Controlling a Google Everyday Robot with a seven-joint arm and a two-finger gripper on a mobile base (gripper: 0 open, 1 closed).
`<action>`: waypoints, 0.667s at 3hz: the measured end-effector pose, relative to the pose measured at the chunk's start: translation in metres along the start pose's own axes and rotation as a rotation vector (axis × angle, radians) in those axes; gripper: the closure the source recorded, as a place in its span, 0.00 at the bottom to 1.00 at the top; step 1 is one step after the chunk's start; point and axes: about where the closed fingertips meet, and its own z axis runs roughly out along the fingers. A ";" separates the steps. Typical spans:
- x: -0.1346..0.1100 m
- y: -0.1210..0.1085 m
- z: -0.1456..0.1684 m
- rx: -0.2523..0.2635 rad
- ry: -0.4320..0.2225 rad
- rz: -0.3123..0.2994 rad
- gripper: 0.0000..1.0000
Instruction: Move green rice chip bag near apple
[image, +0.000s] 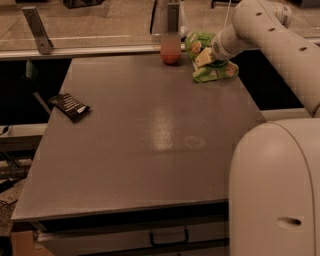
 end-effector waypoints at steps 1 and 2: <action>-0.004 0.003 0.000 -0.011 -0.005 -0.009 0.00; -0.016 -0.007 -0.016 0.001 -0.051 -0.011 0.00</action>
Offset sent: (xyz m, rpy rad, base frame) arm 0.0047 -0.0141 0.0436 0.0168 -0.0855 0.0013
